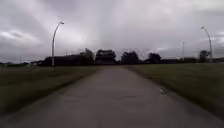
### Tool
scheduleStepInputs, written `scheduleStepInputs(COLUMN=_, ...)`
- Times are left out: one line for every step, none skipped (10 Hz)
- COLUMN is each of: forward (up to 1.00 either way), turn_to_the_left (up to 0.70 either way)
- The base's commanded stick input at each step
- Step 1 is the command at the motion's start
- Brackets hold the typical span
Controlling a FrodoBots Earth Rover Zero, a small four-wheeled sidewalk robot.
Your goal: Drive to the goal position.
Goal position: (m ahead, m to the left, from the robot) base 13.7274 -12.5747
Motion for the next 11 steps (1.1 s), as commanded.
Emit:
scheduleStepInputs(forward=0.70, turn_to_the_left=0.00)
scheduleStepInputs(forward=0.70, turn_to_the_left=0.00)
scheduleStepInputs(forward=0.70, turn_to_the_left=0.00)
scheduleStepInputs(forward=0.70, turn_to_the_left=0.00)
scheduleStepInputs(forward=0.70, turn_to_the_left=0.00)
scheduleStepInputs(forward=0.70, turn_to_the_left=0.00)
scheduleStepInputs(forward=0.70, turn_to_the_left=0.00)
scheduleStepInputs(forward=0.70, turn_to_the_left=0.00)
scheduleStepInputs(forward=0.70, turn_to_the_left=0.00)
scheduleStepInputs(forward=0.70, turn_to_the_left=0.00)
scheduleStepInputs(forward=0.70, turn_to_the_left=0.00)
